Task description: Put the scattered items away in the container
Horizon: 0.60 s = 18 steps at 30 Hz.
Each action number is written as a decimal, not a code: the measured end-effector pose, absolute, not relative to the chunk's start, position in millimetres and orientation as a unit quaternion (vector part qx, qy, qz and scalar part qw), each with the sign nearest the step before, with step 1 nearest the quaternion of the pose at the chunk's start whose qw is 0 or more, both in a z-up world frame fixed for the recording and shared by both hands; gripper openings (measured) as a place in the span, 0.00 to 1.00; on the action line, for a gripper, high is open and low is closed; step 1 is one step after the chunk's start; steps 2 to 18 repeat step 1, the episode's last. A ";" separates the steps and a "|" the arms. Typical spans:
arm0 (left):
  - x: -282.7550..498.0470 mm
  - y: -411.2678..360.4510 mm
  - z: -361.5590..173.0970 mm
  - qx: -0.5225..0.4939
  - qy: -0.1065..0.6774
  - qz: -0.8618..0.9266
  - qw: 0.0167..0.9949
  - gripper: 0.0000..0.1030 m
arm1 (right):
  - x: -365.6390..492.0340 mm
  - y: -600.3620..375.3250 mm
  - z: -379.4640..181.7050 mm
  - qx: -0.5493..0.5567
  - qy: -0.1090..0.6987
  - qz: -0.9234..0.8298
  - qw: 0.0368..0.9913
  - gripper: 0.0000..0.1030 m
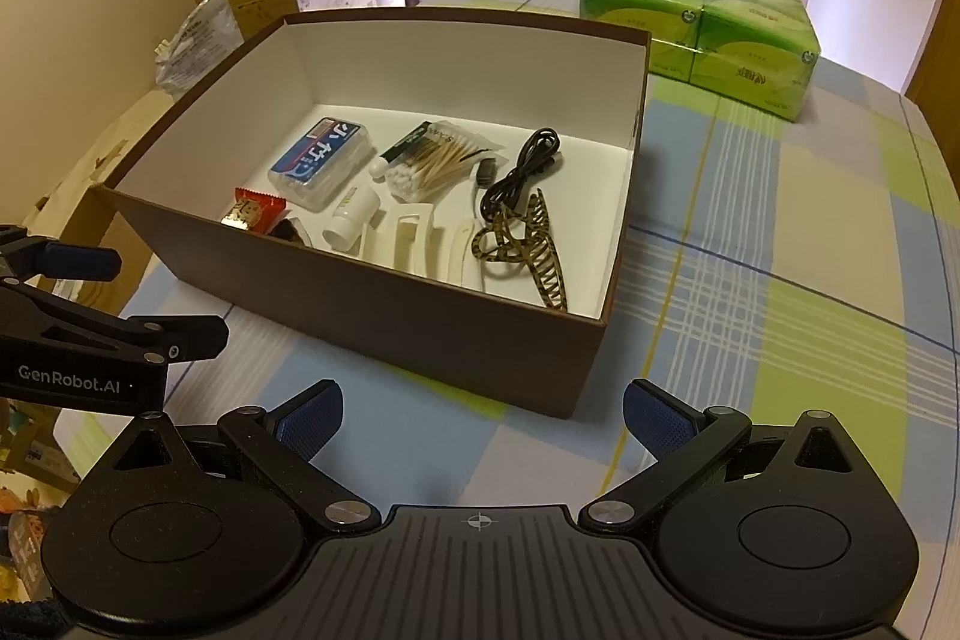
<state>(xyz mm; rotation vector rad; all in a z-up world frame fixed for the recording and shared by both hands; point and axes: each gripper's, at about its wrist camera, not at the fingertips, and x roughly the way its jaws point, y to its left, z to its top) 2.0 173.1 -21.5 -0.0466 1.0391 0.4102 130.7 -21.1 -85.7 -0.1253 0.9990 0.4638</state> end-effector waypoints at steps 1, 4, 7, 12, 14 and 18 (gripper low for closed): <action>2.8 173.4 -21.2 -0.022 0.493 0.194 0.848 0.95 | 131.1 -21.1 -85.8 -0.059 0.474 0.220 0.850 1.00; 2.8 173.4 -21.2 -0.022 0.493 0.194 0.848 0.95 | 131.1 -21.1 -85.8 -0.059 0.474 0.220 0.850 1.00; 2.8 173.4 -21.2 -0.022 0.493 0.194 0.848 0.95 | 131.1 -21.1 -85.8 -0.059 0.474 0.220 0.850 1.00; 2.8 173.4 -21.2 -0.022 0.493 0.194 0.848 0.95 | 131.1 -21.1 -85.8 -0.059 0.474 0.220 0.850 1.00; 2.8 173.4 -21.2 -0.022 0.493 0.194 0.848 0.95 | 131.1 -21.1 -85.8 -0.059 0.474 0.220 0.850 1.00; 2.8 173.4 -21.2 -0.022 0.493 0.194 0.848 0.95 | 131.1 -21.1 -85.8 -0.059 0.474 0.220 0.850 1.00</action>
